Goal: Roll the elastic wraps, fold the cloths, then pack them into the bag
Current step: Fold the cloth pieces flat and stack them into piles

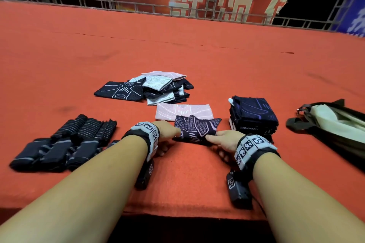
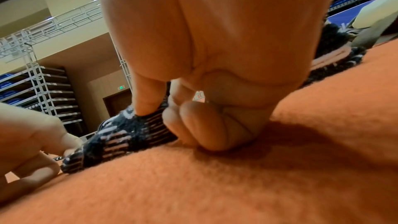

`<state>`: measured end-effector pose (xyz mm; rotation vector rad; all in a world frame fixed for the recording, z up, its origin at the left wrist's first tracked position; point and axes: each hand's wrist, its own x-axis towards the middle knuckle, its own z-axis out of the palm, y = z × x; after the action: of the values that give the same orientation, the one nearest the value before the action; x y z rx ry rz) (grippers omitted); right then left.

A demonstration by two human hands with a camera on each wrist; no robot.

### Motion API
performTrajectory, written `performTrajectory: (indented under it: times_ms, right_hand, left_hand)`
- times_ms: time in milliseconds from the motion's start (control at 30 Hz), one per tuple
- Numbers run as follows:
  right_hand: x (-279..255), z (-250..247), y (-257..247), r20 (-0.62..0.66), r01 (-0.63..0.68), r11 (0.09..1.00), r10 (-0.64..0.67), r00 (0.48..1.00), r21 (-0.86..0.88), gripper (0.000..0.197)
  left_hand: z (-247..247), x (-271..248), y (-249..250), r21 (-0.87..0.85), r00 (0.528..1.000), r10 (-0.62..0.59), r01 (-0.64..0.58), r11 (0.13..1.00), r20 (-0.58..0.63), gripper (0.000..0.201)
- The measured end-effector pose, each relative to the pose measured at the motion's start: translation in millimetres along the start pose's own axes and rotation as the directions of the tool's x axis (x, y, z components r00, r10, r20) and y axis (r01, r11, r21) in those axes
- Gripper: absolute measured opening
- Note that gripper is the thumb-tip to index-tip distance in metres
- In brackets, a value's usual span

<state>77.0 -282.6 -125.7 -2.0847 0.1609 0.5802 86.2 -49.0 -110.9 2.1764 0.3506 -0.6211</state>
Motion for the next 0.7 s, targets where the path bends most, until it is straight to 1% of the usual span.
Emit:
performTrajectory:
  times_ms: [67, 100, 133, 200, 267, 300, 367, 433, 500, 567, 600, 633, 667, 700]
  right_hand:
    - [3, 1, -7, -0.054, -0.038, 0.998, 0.035, 0.998, -0.051, 0.034]
    - [7, 2, -10, -0.082, -0.043, 0.994, 0.035, 0.996, -0.103, 0.035]
    - [8, 3, -15, -0.103, -0.046, 0.987, 0.03, 0.994, -0.157, 0.035]
    - [10, 5, -21, -0.13, -0.072, 0.974, 0.044, 0.99, -0.213, 0.041]
    - [13, 5, -23, -0.159, -0.144, 0.975, 0.118, 0.98, -0.166, 0.053]
    - [14, 5, -22, -0.173, -0.169, 0.979, 0.147, 0.974, -0.118, 0.055]
    - [13, 5, -22, -0.208, -0.194, 0.979, 0.178, 0.962, -0.057, 0.051]
    - [13, 6, -23, -0.237, -0.206, 0.975, 0.182, 0.954, -0.081, 0.047]
    - [11, 7, -27, -0.248, -0.21, 0.966, 0.169, 0.954, -0.151, 0.043]
    - [9, 9, -30, -0.245, -0.199, 0.937, 0.13, 0.961, -0.286, 0.041]
    - [9, 9, -31, -0.249, -0.182, 0.925, 0.1, 0.963, -0.332, 0.039]
    - [10, 9, -31, -0.25, -0.168, 0.92, 0.08, 0.965, -0.353, 0.04]
    - [10, 9, -32, -0.244, -0.151, 0.918, 0.061, 0.968, -0.368, 0.038]
    - [11, 10, -33, -0.243, -0.159, 0.906, 0.065, 0.968, -0.393, 0.035]
  left_hand:
    - [-1, 4, -4, -0.041, 1.0, -0.006, 0.007, 0.999, 0.015, 0.065]
    - [-2, 4, -5, -0.048, 1.0, -0.003, 0.004, 0.999, 0.017, 0.065]
    - [-3, 6, -7, -0.056, 1.0, 0.004, -0.004, 0.998, 0.01, 0.062]
    - [-4, 7, -11, -0.074, 1.0, 0.019, -0.018, 0.997, 0.008, 0.047]
    - [-4, 8, -14, -0.103, 0.999, 0.029, -0.026, 0.994, 0.027, 0.037]
    - [-4, 6, -15, -0.114, 0.999, 0.036, -0.032, 0.993, 0.037, 0.033]
    - [-5, 1, -15, -0.134, 0.998, 0.051, -0.044, 0.99, 0.044, 0.026]
    - [-5, -4, -14, -0.13, 0.998, 0.054, -0.049, 0.99, 0.034, 0.022]
    - [-6, -8, -12, -0.094, 0.999, 0.049, -0.046, 0.995, 0.025, 0.019]
    - [-7, -16, -4, -0.054, 0.999, 0.029, -0.028, 0.998, 0.022, 0.019]
    - [-8, -21, 2, 0.017, 0.999, 0.032, -0.032, 0.999, -0.003, 0.023]
    - [-8, -24, 8, 0.174, 0.996, 0.068, -0.058, 0.983, -0.056, 0.028]
    - [-7, -27, 14, 0.371, 0.981, 0.145, -0.089, 0.924, -0.126, 0.03]
    - [-5, -29, 21, 0.549, 0.946, 0.266, -0.125, 0.827, -0.184, 0.031]
